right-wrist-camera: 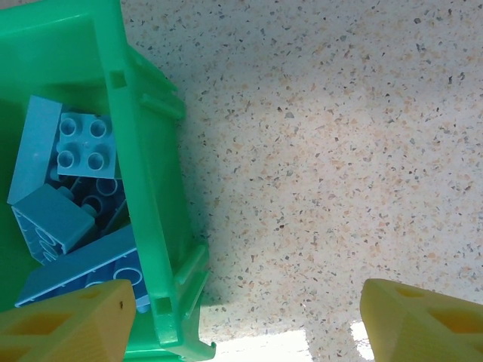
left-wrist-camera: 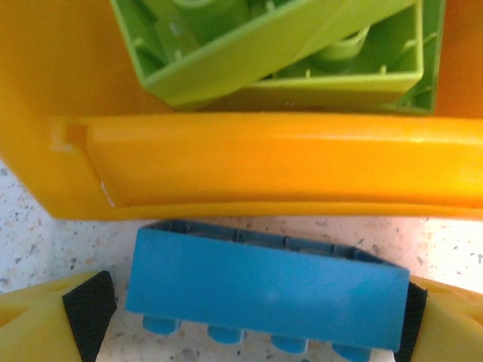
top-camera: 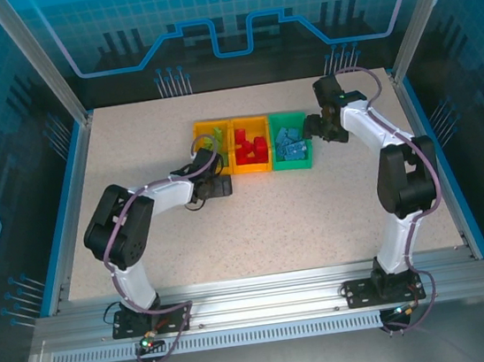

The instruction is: Sort the legos into containers by color

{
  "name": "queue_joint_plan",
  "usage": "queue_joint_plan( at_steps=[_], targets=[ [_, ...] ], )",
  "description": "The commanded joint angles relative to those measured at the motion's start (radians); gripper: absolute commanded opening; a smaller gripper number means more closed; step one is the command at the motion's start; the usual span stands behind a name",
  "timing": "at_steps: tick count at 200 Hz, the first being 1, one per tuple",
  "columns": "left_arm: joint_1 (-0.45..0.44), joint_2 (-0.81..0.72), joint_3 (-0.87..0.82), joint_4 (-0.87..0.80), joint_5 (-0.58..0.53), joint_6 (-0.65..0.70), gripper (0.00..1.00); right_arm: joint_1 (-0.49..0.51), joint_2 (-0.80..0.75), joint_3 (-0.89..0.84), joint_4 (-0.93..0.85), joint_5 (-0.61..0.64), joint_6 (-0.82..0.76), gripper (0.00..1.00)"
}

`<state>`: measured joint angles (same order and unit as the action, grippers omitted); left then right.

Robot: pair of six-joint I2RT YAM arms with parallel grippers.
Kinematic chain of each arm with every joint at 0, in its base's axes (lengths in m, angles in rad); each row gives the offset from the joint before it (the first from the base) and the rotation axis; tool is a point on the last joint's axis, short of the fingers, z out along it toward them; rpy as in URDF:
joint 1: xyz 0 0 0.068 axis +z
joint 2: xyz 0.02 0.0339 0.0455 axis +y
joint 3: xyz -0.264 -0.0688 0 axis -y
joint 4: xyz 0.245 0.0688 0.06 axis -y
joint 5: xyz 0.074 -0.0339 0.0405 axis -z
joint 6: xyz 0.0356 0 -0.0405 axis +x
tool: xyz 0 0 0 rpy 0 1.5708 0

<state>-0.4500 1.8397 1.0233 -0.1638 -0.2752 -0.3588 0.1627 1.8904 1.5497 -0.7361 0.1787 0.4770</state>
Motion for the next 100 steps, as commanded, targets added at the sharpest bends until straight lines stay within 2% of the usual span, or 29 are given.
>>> queue_joint_plan(
  at_steps=[1, 73, 100],
  targets=[
    [-0.004, 0.026, -0.001, 0.079, -0.004, 0.018, 0.92, -0.013, 0.006, -0.014, 0.007, -0.01, -0.011, 0.8],
    [-0.003, 0.003, -0.05, 0.159, -0.01, 0.034, 0.91, -0.005, 0.096, 0.034, -0.005, -0.061, -0.016, 0.72],
    [-0.004, 0.011, -0.051, 0.169, -0.005, 0.041, 0.78, 0.0, 0.099, 0.029, 0.002, -0.062, -0.014, 0.68]
  ],
)
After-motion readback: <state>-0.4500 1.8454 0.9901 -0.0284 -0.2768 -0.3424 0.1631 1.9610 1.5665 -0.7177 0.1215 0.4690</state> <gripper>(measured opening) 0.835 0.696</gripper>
